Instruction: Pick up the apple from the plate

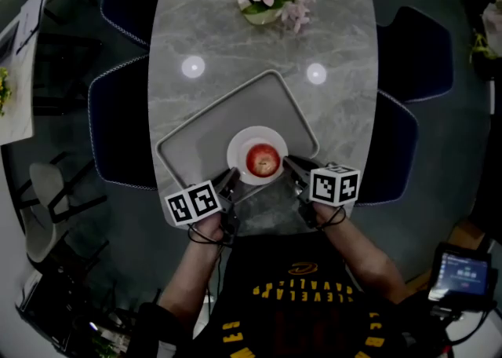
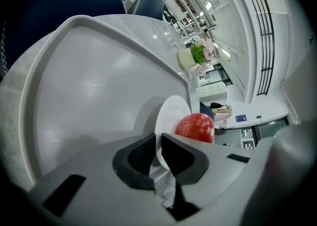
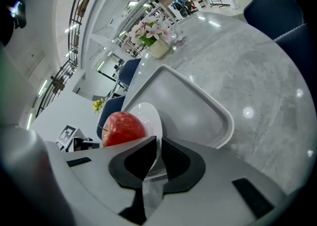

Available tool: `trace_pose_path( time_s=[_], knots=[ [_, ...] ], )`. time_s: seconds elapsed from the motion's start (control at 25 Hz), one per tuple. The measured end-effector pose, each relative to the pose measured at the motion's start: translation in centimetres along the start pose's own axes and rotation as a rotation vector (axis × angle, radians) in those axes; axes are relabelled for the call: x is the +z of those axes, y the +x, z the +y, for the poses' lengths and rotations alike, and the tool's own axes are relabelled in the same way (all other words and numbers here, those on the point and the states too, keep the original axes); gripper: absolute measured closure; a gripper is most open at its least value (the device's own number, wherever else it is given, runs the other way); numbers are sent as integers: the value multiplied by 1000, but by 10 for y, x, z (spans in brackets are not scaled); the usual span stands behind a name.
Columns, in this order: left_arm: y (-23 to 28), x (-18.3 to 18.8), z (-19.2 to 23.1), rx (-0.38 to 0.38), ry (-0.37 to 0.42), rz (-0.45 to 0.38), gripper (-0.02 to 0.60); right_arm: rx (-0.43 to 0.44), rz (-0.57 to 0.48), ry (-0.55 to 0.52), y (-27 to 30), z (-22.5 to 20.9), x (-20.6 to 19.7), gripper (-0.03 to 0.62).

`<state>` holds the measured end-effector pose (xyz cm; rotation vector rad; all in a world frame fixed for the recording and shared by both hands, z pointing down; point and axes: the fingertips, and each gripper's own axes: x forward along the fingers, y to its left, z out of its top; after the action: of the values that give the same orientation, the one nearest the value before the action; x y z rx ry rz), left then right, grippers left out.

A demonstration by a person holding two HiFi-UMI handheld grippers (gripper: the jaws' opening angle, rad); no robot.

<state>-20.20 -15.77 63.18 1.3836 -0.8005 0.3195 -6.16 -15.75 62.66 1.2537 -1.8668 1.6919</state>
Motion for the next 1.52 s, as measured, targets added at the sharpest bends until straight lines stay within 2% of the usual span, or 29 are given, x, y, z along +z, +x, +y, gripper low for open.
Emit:
trace_pose_path(
  time_s=[0.36, 0.76, 1.16, 1.52],
  knots=[
    [10, -35, -30, -28, 62, 45, 545, -26, -55, 30, -45, -27, -20, 553],
    [20, -98, -51, -29, 89, 83, 545, -14, -115, 65, -94, -53, -55, 553],
    [44, -156, -76, -59, 122, 140, 545, -51, -171, 124, -144, -98, -93, 553],
    [62, -198, -87, -53, 149, 199, 545, -75, -196, 166, -176, -126, -120, 553]
  ],
)
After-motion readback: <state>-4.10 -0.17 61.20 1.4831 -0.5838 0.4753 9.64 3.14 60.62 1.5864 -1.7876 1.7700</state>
